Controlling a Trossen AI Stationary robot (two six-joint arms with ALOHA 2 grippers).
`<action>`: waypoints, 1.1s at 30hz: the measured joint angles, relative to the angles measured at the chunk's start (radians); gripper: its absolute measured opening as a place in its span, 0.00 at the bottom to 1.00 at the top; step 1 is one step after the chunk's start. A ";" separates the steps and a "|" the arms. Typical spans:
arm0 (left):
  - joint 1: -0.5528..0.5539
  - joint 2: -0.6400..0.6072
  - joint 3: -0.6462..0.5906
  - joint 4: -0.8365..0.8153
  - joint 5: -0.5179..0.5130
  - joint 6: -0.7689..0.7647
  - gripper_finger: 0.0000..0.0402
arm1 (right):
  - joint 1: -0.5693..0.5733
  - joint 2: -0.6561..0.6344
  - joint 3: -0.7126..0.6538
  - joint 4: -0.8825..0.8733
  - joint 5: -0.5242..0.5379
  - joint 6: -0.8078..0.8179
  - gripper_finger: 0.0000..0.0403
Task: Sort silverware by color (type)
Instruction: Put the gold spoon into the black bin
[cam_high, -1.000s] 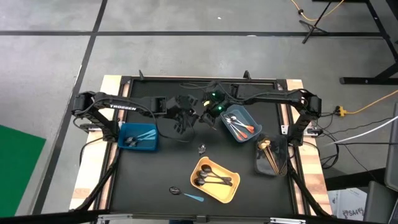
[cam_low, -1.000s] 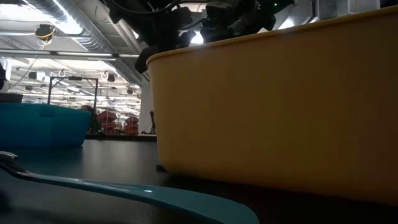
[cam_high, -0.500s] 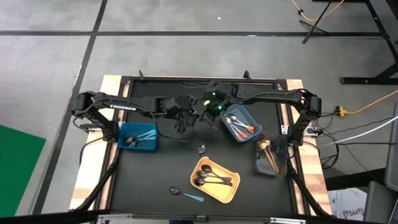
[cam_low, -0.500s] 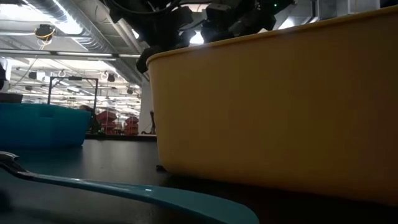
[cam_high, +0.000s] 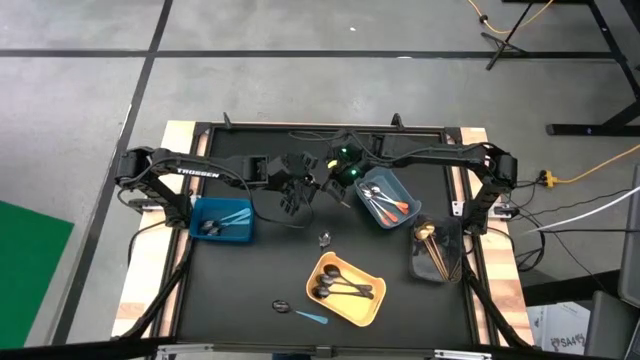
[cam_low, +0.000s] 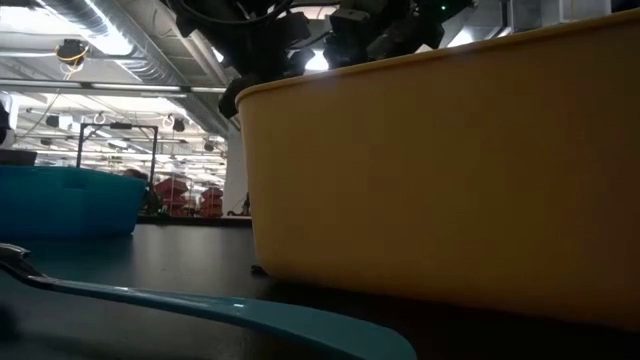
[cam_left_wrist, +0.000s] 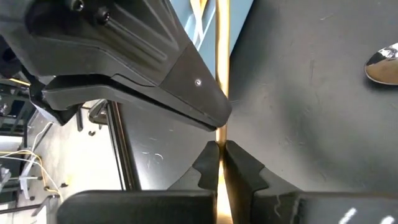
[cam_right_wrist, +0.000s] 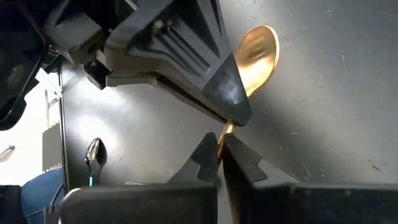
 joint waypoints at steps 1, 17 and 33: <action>0.000 0.000 0.000 0.000 0.000 0.000 0.01 | 0.000 0.000 0.000 0.001 0.000 0.000 0.01; 0.000 0.000 0.000 0.012 -0.052 -0.006 0.01 | 0.005 0.000 0.001 0.003 0.074 0.043 0.14; -0.010 0.000 0.000 0.021 -0.080 -0.005 0.01 | 0.005 0.000 0.000 -0.010 0.097 0.046 0.04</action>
